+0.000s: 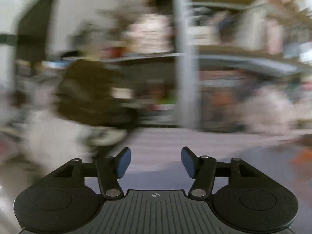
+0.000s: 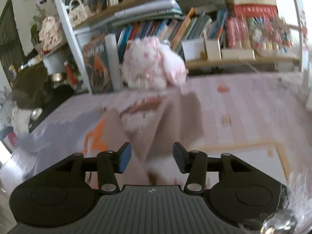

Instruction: Fold clothes

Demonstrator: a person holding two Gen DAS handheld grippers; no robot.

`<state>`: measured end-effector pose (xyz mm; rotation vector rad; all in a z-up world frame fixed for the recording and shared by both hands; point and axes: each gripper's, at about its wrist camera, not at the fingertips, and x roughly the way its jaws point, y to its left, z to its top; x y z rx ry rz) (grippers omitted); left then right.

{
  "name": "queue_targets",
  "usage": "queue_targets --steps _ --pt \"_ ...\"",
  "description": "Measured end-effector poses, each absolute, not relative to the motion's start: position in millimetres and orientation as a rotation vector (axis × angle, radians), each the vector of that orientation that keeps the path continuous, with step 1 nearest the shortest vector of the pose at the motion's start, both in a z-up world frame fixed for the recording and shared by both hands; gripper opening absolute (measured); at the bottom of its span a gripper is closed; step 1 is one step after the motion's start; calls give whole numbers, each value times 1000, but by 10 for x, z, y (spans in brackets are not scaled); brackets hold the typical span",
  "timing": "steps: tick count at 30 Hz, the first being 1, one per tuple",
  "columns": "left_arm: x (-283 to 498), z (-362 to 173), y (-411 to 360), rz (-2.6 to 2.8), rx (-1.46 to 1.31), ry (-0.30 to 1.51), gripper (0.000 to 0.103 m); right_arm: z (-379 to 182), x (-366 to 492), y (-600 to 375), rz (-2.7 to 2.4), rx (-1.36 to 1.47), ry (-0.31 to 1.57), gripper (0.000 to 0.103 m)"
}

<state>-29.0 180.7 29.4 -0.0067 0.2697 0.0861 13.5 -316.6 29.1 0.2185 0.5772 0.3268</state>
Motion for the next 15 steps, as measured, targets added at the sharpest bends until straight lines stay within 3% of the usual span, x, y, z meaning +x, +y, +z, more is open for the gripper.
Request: queue_targets --steps 5,8,10,15 --pt "-56 46 1138 -176 92 380 60 289 797 -3014 268 256 610 46" --pt "72 -85 827 -211 234 465 60 230 1056 -2986 229 223 643 6" --pt "74 -117 737 -227 286 472 60 250 1150 -3025 236 229 626 6" --pt "87 -164 777 -238 274 527 60 662 604 -3375 128 302 250 6"
